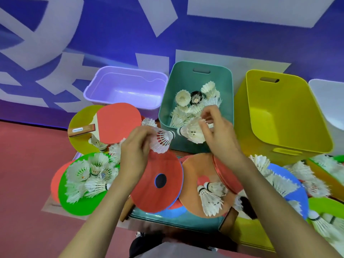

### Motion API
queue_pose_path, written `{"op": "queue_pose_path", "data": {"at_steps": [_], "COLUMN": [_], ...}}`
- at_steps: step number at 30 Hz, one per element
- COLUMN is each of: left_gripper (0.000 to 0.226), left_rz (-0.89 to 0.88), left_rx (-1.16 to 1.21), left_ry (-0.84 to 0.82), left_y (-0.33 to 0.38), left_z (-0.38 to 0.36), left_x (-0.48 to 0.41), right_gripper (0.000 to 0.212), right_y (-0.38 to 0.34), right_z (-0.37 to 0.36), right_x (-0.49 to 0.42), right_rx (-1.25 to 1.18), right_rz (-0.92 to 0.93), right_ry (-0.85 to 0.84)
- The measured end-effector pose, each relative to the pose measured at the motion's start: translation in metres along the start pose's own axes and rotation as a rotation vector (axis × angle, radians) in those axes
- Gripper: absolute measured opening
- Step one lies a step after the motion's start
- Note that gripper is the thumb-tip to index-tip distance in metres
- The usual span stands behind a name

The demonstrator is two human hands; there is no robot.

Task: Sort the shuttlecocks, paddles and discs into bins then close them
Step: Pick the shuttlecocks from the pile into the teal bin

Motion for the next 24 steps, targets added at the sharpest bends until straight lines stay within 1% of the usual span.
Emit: {"op": "queue_pose_path", "data": {"at_steps": [2, 4, 6, 8, 12, 15, 17, 20, 24], "left_gripper": [0.019, 0.020, 0.023, 0.025, 0.034, 0.037, 0.036, 0.041, 0.044], "left_rz": [-0.032, -0.027, -0.006, 0.021, 0.066, 0.089, 0.086, 0.083, 0.136], "left_rx": [-0.010, 0.011, 0.012, -0.033, -0.226, -0.394, -0.449, -0.482, -0.425], "left_ry": [0.013, 0.015, -0.023, -0.105, -0.382, -0.597, -0.676, -0.760, -0.893], "left_y": [0.009, 0.014, 0.017, 0.017, 0.006, -0.013, -0.022, -0.031, -0.049], "left_z": [-0.009, -0.020, -0.033, -0.050, -0.094, -0.128, -0.145, -0.165, -0.192], "left_x": [-0.019, -0.039, -0.059, -0.077, -0.103, -0.111, -0.115, -0.120, -0.122], "right_gripper": [0.009, 0.011, 0.015, 0.019, 0.034, 0.035, 0.034, 0.034, 0.032], "right_y": [0.003, 0.009, 0.018, 0.030, 0.059, 0.077, 0.086, 0.099, 0.123], "right_z": [0.022, 0.037, 0.044, 0.045, 0.027, 0.007, -0.005, -0.023, -0.048], "right_x": [-0.013, -0.027, -0.041, -0.056, -0.087, -0.103, -0.111, -0.123, -0.139], "right_rx": [0.031, 0.088, 0.133, 0.201, 0.410, 0.490, 0.546, 0.590, 0.591], "right_rz": [-0.002, -0.003, -0.014, -0.052, -0.157, -0.226, -0.253, -0.282, -0.344], "right_ry": [0.103, 0.183, 0.205, 0.188, 0.018, -0.136, -0.214, -0.325, -0.476]}}
Point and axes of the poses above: each hand's wrist, its own x-axis away from the middle knuckle, its own z-axis out of the back of the hand, y = z × x, the point moved 8 cm from there along -x, towards the middle knuckle, and after that the axes turned 5 degrees about -z, right-handed, at the moved point
